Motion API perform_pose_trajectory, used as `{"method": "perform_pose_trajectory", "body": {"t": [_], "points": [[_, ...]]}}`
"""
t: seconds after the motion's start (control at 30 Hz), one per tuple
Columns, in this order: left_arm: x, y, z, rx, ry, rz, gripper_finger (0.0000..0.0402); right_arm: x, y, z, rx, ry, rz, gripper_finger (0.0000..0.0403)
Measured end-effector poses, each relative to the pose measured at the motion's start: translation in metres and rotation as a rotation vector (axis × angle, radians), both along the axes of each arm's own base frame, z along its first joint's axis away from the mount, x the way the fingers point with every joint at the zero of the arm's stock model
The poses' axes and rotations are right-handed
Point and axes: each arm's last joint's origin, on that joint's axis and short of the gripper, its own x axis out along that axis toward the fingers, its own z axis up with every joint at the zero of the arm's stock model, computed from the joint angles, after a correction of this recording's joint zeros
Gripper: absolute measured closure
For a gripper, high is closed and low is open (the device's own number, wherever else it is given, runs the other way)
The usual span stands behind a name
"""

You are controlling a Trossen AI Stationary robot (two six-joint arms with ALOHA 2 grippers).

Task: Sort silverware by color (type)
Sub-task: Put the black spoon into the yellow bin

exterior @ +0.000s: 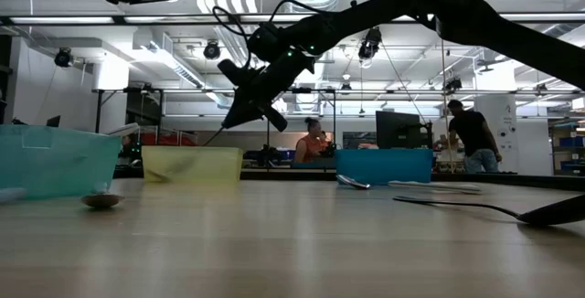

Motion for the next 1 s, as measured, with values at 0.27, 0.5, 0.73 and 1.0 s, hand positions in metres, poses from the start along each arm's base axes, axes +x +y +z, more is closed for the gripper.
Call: {"method": "perform_pose_trajectory", "body": {"t": [0.27,0.5,0.73,1.0], "points": [[0.0,0.0,0.0,0.0,0.001,0.0,0.0198,-0.0002,-0.0006,-0.0003,-0.007,0.005,-0.014,0.0373],[0.0,0.0,0.0,0.0,0.001,0.0,0.0198,-0.0002,-0.0006,-0.0003,-0.007,0.005,-0.014,0.0365],[0.0,0.0,0.0,0.0,0.001,0.0,0.0198,-0.0002,-0.0007,-0.0003,-0.009,0.006,-0.015,0.0365],[0.0,0.0,0.0,0.0,0.001,0.0,0.0198,-0.0006,-0.002,-0.0006,-0.04,0.02,-0.05,0.0364]]}}
